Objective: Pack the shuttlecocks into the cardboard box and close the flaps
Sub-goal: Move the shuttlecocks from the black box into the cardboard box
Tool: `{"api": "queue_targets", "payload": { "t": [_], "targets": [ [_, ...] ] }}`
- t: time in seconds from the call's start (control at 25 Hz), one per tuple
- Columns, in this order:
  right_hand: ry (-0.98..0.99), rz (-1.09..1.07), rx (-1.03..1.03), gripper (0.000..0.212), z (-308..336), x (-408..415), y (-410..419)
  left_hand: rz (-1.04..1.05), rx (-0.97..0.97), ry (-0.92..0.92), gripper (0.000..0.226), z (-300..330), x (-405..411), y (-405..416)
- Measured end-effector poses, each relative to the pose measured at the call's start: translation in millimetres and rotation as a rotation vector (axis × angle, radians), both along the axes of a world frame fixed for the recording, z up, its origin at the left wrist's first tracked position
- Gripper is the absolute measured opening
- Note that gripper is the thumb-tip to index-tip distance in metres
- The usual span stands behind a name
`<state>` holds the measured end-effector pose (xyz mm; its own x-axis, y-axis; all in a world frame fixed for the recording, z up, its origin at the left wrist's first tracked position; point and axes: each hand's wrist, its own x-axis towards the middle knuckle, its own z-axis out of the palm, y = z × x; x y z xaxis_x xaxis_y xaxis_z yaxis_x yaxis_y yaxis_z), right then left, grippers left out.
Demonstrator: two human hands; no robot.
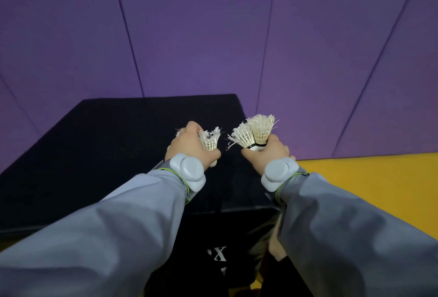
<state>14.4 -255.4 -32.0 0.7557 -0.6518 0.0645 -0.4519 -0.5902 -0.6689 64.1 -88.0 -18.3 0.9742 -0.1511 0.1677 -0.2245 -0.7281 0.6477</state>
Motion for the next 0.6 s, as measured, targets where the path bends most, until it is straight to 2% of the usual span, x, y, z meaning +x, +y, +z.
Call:
{"api": "queue_targets", "payload": {
  "t": [0.28, 0.44, 0.6],
  "targets": [
    [0.052, -0.158, 0.063, 0.041, -7.3, -93.9, -118.7, -0.179, -0.004, 0.008, 0.044, -14.3, -62.7, -128.1],
    [0.177, -0.265, 0.135, 0.04, -42.5, -146.8, -190.6, -0.293, 0.048, 0.048, 0.045, -48.3, -98.7, -211.9],
    [0.228, -0.305, 0.16, 0.039, -72.5, -168.7, -228.2, -0.359, 0.105, 0.072, 0.046, -80.3, -109.1, -255.4]
  ]
}}
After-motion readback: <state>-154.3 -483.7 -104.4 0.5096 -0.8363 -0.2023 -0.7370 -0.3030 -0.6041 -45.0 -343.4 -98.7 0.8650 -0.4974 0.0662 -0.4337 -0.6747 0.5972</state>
